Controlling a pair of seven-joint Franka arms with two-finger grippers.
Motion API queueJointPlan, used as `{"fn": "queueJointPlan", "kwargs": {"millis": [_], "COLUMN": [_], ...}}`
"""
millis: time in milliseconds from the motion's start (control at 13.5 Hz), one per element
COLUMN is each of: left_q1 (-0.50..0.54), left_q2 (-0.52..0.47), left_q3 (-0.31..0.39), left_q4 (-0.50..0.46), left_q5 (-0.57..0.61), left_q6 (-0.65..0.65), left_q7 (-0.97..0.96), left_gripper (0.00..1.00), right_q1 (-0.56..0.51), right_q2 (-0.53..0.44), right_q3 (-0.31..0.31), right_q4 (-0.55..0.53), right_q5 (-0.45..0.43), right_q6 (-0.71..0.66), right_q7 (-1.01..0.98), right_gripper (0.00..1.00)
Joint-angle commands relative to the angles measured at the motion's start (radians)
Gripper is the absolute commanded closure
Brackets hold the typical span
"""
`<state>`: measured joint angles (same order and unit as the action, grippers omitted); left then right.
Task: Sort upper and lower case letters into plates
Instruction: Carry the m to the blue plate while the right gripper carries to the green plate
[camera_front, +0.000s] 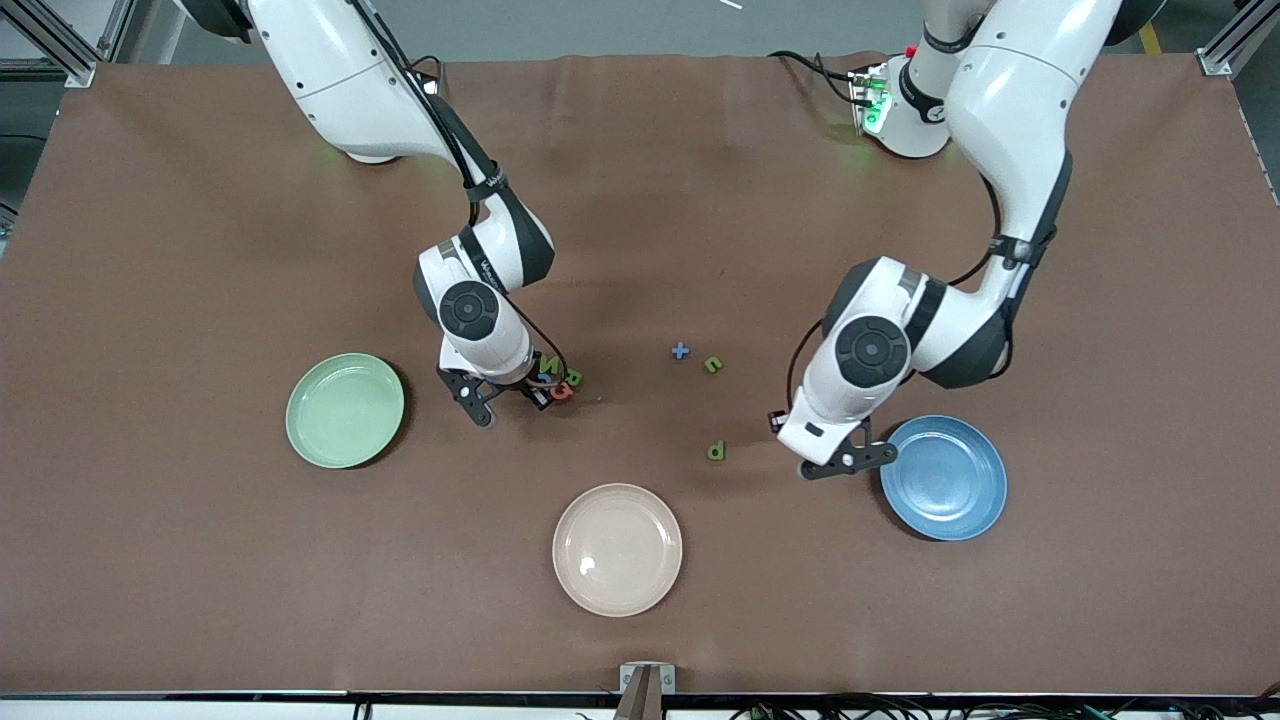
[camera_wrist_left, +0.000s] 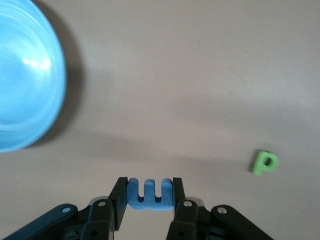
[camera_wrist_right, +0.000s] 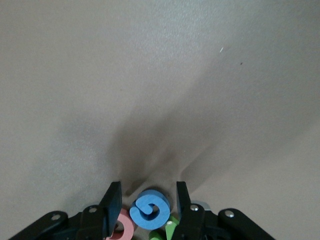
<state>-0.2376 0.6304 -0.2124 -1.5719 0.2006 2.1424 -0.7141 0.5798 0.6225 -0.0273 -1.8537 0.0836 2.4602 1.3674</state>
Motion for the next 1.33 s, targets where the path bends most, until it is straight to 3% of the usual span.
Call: {"fn": "queueJointPlan", "kwargs": {"millis": [0, 222, 444, 592, 740, 814, 1110, 1258], "left_q1": [0.114, 0.216, 0.291, 0.3, 0.302, 0.302, 0.274, 0.207], "left_q2": [-0.018, 0.008, 0.041, 0.058, 0.06, 0.058, 0.061, 0.077], "left_q3": [-0.015, -0.015, -0.013, -0.013, -0.012, -0.012, -0.016, -0.016], "left_q4": [-0.025, -0.026, -0.03, -0.028, -0.028, -0.023, -0.005, 0.045], "left_q5": [0.069, 0.063, 0.111, 0.111, 0.112, 0.112, 0.109, 0.108], "left_q6": [0.007, 0.019, 0.062, 0.077, 0.082, 0.082, 0.083, 0.085], "left_q7": [0.114, 0.154, 0.163, 0.153, 0.153, 0.165, 0.165, 0.169], "left_gripper": [0.92, 0.91, 0.76, 0.49, 0.0, 0.0, 0.0, 0.0], "right_q1": [0.029, 0.037, 0.04, 0.04, 0.034, 0.026, -0.026, -0.073], "right_q2": [0.011, 0.011, 0.011, 0.011, 0.01, 0.008, -0.047, -0.099], "right_q3": [-0.013, -0.013, -0.013, -0.013, -0.013, -0.013, -0.031, -0.045], "right_q4": [-0.005, -0.007, -0.007, -0.007, -0.007, -0.007, 0.001, -0.002], "right_q5": [-0.018, -0.018, -0.019, -0.019, -0.019, -0.019, -0.021, -0.021], "right_q6": [0.023, 0.023, 0.023, 0.02, 0.013, 0.01, -0.091, -0.159], "right_q7": [0.033, 0.042, 0.056, 0.056, 0.053, 0.047, -0.08, -0.195], "right_gripper": [0.48, 0.48, 0.52, 0.69, 0.92, 0.97, 0.99, 0.99]}}
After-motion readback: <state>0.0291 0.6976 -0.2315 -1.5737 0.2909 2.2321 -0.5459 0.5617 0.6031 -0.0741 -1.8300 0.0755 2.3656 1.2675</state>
